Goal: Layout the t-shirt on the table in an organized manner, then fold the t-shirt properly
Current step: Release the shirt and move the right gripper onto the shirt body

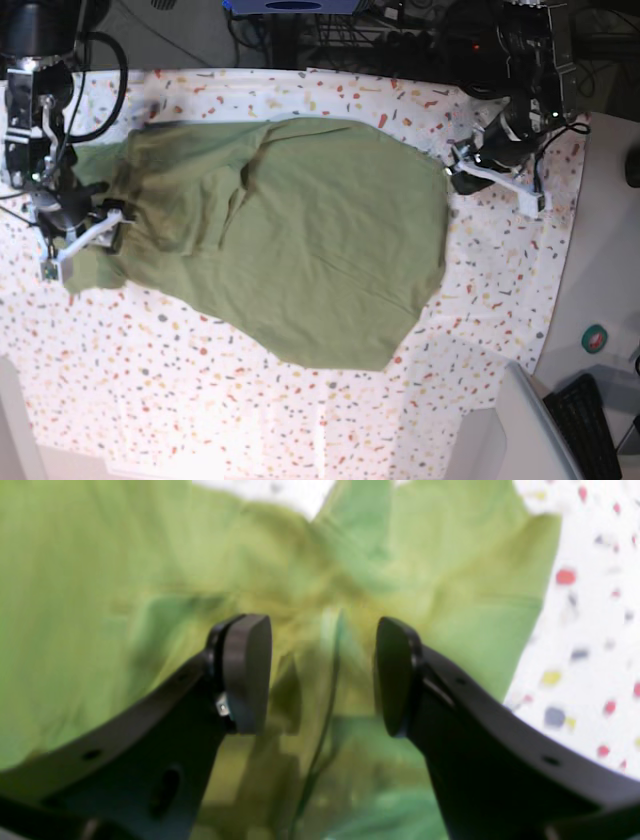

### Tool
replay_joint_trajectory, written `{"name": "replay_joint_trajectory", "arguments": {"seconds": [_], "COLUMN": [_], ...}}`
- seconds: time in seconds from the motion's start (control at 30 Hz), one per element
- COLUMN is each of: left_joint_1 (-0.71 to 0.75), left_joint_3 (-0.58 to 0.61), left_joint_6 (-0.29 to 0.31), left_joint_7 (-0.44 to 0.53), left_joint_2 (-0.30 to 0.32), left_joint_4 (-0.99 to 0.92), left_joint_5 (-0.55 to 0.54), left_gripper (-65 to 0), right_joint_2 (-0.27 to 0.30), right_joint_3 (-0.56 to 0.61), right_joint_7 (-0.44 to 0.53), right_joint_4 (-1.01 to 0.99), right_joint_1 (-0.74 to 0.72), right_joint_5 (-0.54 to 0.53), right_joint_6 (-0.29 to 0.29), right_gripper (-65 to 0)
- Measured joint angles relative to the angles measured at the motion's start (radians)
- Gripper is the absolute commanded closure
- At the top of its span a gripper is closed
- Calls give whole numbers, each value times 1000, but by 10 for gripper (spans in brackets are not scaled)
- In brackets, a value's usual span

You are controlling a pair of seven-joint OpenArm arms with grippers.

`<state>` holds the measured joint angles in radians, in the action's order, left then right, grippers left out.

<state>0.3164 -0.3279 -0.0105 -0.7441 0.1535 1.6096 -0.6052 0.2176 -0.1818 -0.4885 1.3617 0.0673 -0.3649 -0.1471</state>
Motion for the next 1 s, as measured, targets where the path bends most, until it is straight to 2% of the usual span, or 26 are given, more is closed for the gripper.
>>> {"name": "replay_joint_trajectory", "arguments": {"seconds": [0.1, 0.13, 0.27, 0.37, 0.43, 0.47, 0.53, 0.57, 0.73, 0.77, 0.8, 0.87, 0.9, 0.93, 1.0], "left_joint_1": [31, 41, 58, 58, 61, 61, 61, 60, 61, 61, 61, 61, 61, 61, 61], "left_joint_3": [-82, -110, -203, -245, -249, -249, -246, -245, -243, -243, -243, -245, -246, -248, -248], "left_joint_6": [-2, 10, 123, 123, 122, 123, 123, 123, 123, 123, 123, 123, 123, 123, 123], "left_joint_7": [-2, -2, -1, 0, 0, -4, -4, -3, -3, -4, -3, -3, -3, -3, -3], "left_joint_2": [3, 0, 0, 0, 2, 1, 0, 0, -1, -1, -2, -1, 0, 0, -1], "left_joint_4": [0, 0, -5, -5, -5, -5, -5, -5, -5, -5, -5, -5, -5, -5, -5], "left_joint_5": [3, 3, 2, 3, 3, 2, 3, 3, 3, 3, 2, 2, 2, 2, 2], "left_gripper": [-235, -235, -234, -234, -234, -234, -234, -234, -234, -235, -235, -235, -235, -235, -235], "right_joint_2": [0, -1, -4, -20, -29, -31, -31, -31, -34, -34, -34, -34, -33, -33, -35], "right_joint_3": [0, 0, 0, 0, 1, 1, 0, 0, -8, -8, -8, -6, -5, -4, 0], "right_joint_7": [2, 0, -6, -2, -3, -3, -5, -5, -2, -3, -3, -6, -9, -9, -3], "right_joint_4": [-51, -53, -61, -76, -87, -93, -93, -93, -80, -71, -55, 6, 41, 79, 174], "right_joint_1": [-39, -38, -30, -34, -33, -33, -31, -31, -7, 4, 16, 51, 67, 85, 130], "right_joint_5": [-5, -6, -2, -2, -6, -6, -5, -3, -13, -11, -10, -2, -7, -3, -11], "right_joint_6": [1, 0, 0, 1, 0, 0, 0, 0, 0, 1, 1, 8, 9, 8, 6], "right_gripper": [-320, -320, -320, -317, -260, -197, -20, 0, 0, -18, -95, -300, -383, -420, -404]}}
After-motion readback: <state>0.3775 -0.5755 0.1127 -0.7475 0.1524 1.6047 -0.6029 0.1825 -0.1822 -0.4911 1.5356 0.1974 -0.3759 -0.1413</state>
